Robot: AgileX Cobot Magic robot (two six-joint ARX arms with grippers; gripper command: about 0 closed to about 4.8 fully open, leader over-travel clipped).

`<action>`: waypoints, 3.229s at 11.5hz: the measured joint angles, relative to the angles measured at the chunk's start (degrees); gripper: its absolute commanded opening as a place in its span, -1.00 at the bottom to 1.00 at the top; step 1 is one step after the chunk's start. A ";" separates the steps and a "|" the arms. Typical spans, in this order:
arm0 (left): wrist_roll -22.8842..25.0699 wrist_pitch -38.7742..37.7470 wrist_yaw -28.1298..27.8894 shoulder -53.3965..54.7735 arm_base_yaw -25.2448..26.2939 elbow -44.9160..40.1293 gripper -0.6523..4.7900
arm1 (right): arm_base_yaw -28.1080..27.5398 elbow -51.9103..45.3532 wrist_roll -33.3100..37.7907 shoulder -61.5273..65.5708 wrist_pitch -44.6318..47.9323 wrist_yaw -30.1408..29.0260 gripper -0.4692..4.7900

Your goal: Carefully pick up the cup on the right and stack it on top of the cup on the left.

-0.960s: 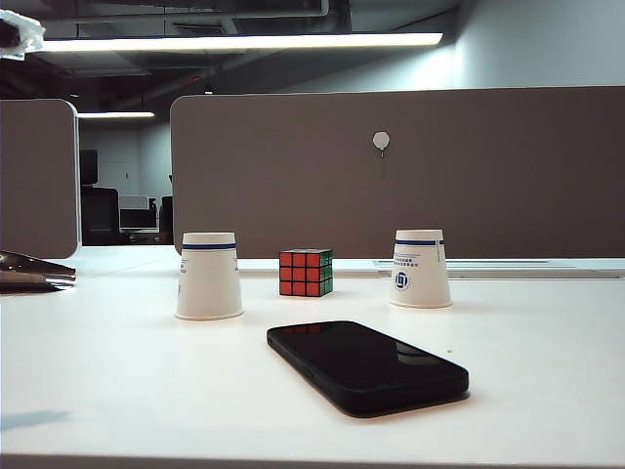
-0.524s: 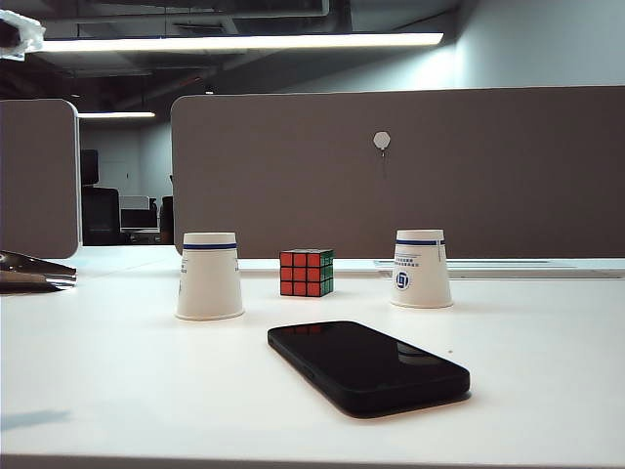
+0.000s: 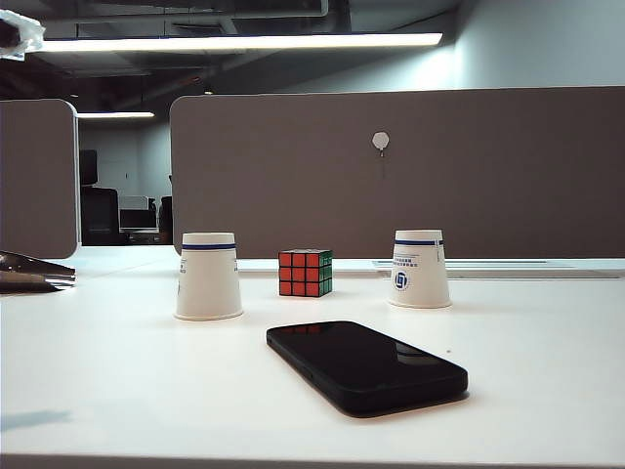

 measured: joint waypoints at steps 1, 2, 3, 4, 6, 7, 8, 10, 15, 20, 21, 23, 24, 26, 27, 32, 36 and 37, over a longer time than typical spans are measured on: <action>0.00 0.02 0.00 0.00 0.00 0.00 -0.78 | 0.00 1.77 -0.15 3.39 -0.04 -0.70 0.23; 0.00 0.00 -3.13 0.00 0.00 0.00 -0.78 | 0.35 6.67 -0.22 30.84 2.82 -5.25 0.24; 0.00 0.00 -3.56 0.00 0.00 0.00 -0.78 | 0.66 6.67 -0.22 33.51 3.98 -5.40 0.36; 0.00 0.02 -3.83 0.00 0.00 0.00 -0.78 | 2.58 6.69 -0.22 44.48 8.87 -5.66 0.40; 0.00 0.00 -4.04 0.00 0.00 0.00 -0.78 | 3.80 6.64 -0.24 52.52 14.45 -5.77 0.46; 0.00 0.00 -4.13 0.00 0.00 0.00 -0.78 | 3.80 6.64 -0.24 53.70 15.63 -5.77 0.46; 0.00 0.00 -4.22 0.00 0.00 0.00 -0.78 | 3.80 6.67 -0.24 56.04 17.59 -5.75 0.52; -0.24 -0.02 -6.62 0.02 0.00 0.00 -0.78 | 3.78 6.67 -0.24 66.47 25.07 -6.14 0.55; -1.20 0.00 -6.78 0.02 0.00 0.00 -0.78 | 3.78 10.75 -0.22 85.70 42.38 -6.80 0.59; -1.27 0.02 -6.80 0.00 0.00 0.00 -0.78 | 3.78 19.06 -0.24 91.95 39.67 -6.82 0.67; -1.27 0.00 -6.80 0.00 0.00 0.00 -0.78 | 3.78 19.61 -0.22 92.59 39.71 -6.82 0.67; -1.27 0.02 -6.80 0.00 0.00 0.00 -0.78 | 3.78 20.26 -0.24 93.98 38.16 -6.82 0.72; -1.27 0.02 -6.80 0.00 0.00 0.00 -0.78 | 3.78 20.26 -0.22 94.20 36.72 -6.82 0.72; -1.27 0.02 -6.80 0.00 0.00 0.00 -0.78 | 3.78 20.28 -0.24 94.18 36.79 -6.82 0.71; -1.27 0.02 -6.80 0.00 0.00 0.00 -0.78 | 3.78 20.50 -0.24 94.20 36.74 -6.82 0.71; -1.27 0.02 -6.80 0.00 0.00 0.00 -0.78 | 3.78 22.49 -0.24 94.97 37.57 -7.65 0.71; -1.27 0.02 -6.80 0.00 0.00 0.00 -0.78 | 3.78 22.36 -0.24 97.81 38.58 -8.76 0.70; -1.27 0.02 -6.80 0.00 0.00 0.00 -0.78 | 3.78 22.36 -0.24 97.81 39.06 -8.79 0.70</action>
